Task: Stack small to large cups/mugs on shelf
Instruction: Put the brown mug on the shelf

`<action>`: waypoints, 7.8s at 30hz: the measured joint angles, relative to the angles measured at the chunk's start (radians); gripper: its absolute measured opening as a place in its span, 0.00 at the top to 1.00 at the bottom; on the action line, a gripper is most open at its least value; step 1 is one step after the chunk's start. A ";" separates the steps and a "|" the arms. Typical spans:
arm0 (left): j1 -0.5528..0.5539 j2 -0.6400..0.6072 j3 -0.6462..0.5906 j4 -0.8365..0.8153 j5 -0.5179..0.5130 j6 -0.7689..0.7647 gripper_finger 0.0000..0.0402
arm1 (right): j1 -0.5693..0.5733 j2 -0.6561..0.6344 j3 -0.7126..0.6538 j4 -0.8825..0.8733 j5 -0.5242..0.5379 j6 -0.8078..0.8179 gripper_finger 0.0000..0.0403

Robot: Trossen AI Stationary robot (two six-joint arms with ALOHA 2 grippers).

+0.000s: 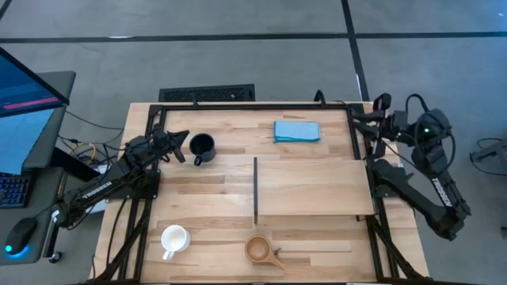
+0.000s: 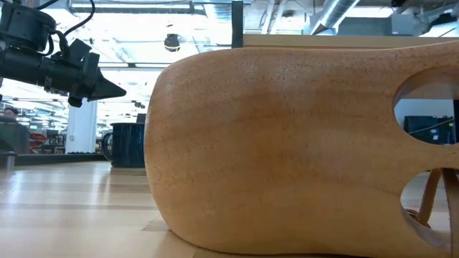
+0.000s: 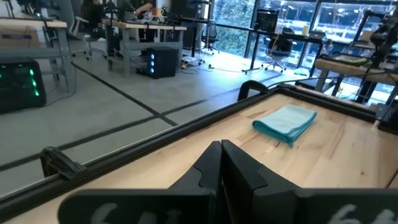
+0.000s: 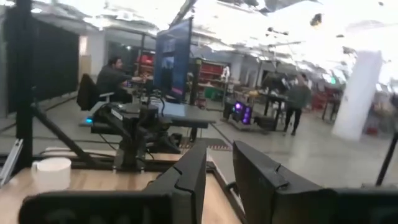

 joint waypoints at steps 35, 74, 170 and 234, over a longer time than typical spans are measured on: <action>0.000 0.000 0.000 0.000 -0.002 -0.010 1.00 | 0.546 0.394 0.354 -0.393 0.403 -0.280 0.75; 0.000 0.000 0.000 0.000 -0.001 -0.048 1.00 | 1.223 0.754 0.402 -0.234 0.626 0.016 0.75; 0.000 0.000 0.000 0.000 -0.001 -0.055 1.00 | 1.233 0.752 0.402 -0.198 0.814 0.035 0.42; 0.000 0.000 0.000 0.000 -0.001 -0.036 1.00 | 1.544 1.409 0.635 -0.210 0.913 0.385 0.53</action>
